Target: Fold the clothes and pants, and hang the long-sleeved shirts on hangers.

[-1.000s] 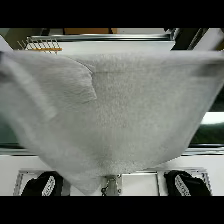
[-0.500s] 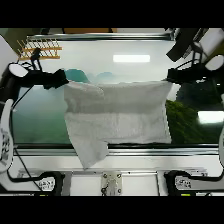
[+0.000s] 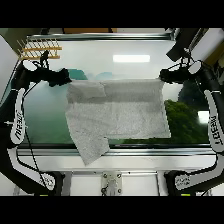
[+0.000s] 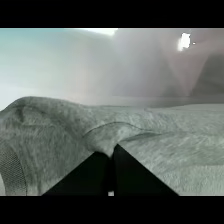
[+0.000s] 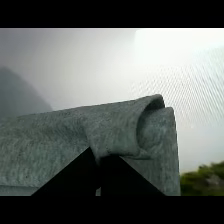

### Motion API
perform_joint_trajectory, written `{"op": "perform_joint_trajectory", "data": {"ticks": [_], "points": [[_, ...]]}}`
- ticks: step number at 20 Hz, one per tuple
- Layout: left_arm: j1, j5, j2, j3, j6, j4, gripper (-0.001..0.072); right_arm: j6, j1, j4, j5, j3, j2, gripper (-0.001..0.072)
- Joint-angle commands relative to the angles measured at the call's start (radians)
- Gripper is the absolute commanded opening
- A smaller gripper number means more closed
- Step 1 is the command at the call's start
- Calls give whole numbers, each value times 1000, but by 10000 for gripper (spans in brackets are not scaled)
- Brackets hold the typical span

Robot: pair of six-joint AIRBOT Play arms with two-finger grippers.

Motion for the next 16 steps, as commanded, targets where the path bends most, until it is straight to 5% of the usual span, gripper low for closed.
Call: {"op": "perform_joint_trajectory", "data": {"ticks": [1, 11, 12, 13, 14, 16], "points": [[9, -12, 77, -127, 29, 69, 9, 6, 0, -66, 40, -74, 49, 14], [7, 114, 207, -577, 46, 61, 10, 6, 60, -69, 43, -383, 96, 32], [7, 114, 208, -583, 46, 61, 138, 6, 59, -58, 47, -383, 99, 185], [7, 113, 217, -583, 45, 62, 470, 6, 58, -50, 49, -381, 110, 464], [7, 119, 242, -583, 45, 63, 547, 6, 56, -55, 52, -379, 134, 532], [13, 132, 325, -583, 46, 67, 547, 5, 40, -69, 73, -379, 227, 467]]}}
